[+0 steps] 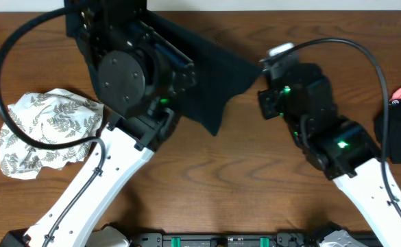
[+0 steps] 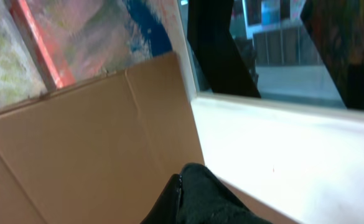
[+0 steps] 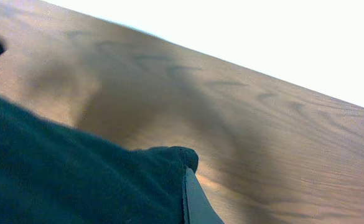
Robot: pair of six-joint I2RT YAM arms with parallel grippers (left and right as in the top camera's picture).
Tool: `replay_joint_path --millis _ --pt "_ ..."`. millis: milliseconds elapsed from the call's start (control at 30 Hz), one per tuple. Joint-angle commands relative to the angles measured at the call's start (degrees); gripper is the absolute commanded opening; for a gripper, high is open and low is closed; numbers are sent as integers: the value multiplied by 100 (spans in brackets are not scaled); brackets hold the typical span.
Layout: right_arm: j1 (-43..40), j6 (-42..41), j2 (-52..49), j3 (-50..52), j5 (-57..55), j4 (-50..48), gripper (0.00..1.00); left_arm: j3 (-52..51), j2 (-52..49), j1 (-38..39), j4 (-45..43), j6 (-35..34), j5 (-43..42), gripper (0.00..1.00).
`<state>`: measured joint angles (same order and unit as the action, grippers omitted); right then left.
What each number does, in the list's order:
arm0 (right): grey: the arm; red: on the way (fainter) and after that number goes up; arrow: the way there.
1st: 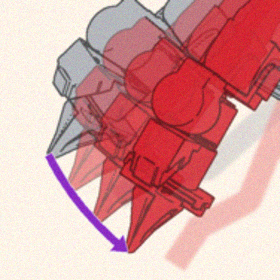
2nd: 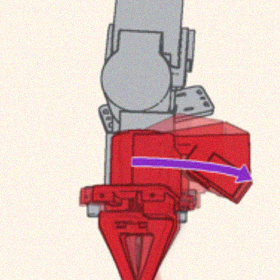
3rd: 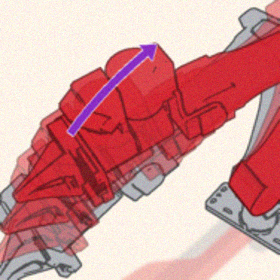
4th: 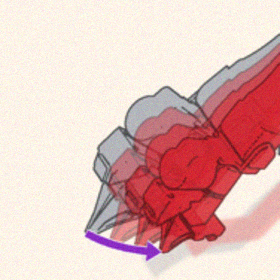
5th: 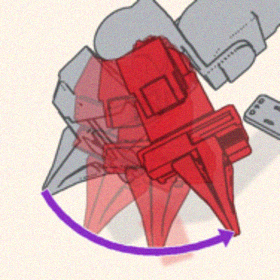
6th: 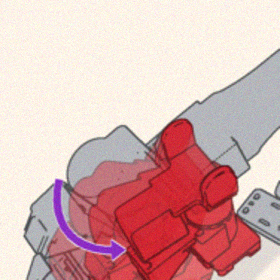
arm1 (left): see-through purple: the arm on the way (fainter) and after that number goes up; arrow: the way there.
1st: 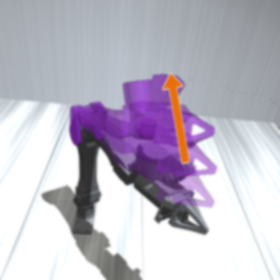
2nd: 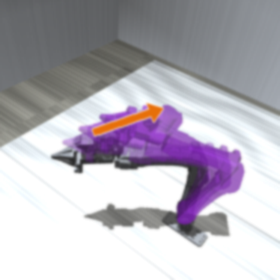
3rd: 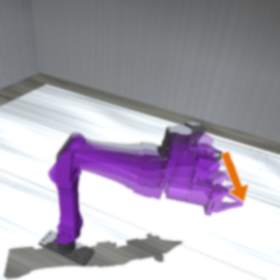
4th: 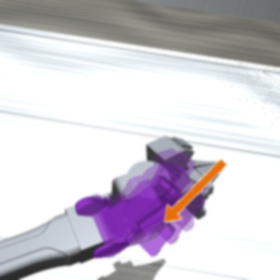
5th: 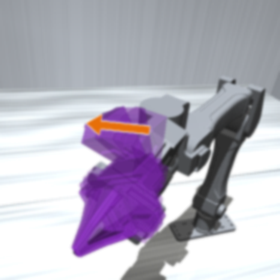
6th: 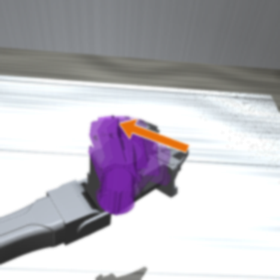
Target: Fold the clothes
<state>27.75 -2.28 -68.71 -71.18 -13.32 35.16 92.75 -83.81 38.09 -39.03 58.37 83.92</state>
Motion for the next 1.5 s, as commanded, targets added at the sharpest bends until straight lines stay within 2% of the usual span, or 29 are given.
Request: replay_joint_path --millis 0,167,367,600,733,867,967,1100,1267,1400,1467 --pt "-299 107 293 -46 -339 33 1 170 31 345 44 343 608 6" --pt "-527 -9 468 -46 -234 109 1 170 33 1095 254 417 601 6" --pt "-535 -26 461 -46 -125 258 2 166 31 1534 256 380 313 6" --pt "-546 -177 461 -46 -118 258 1 166 35 1797 1038 498 -1217 6" --pt "-586 -420 463 -46 -118 286 1 166 35 1926 1880 155 -1864 6" --pt "-678 -612 463 -46 -101 313 1 166 35 1954 3366 -782 -2822 6" --pt "-782 -739 463 -46 -92 334 1 166 35 1906 4162 -1504 -3401 6" --pt "-942 -841 463 -46 -9 420 1 166 59 1832 4933 -2387 -3705 6" --pt "-1143 -841 463 -46 9 623 1 166 234 1670 6341 -3580 -4033 6" --pt "-1276 -841 463 -46 31 758 1 166 516 1316 7412 -4752 -4601 6" --pt "-1322 -839 463 -46 107 844 1 166 693 1158 7834 -5051 -4736 6"
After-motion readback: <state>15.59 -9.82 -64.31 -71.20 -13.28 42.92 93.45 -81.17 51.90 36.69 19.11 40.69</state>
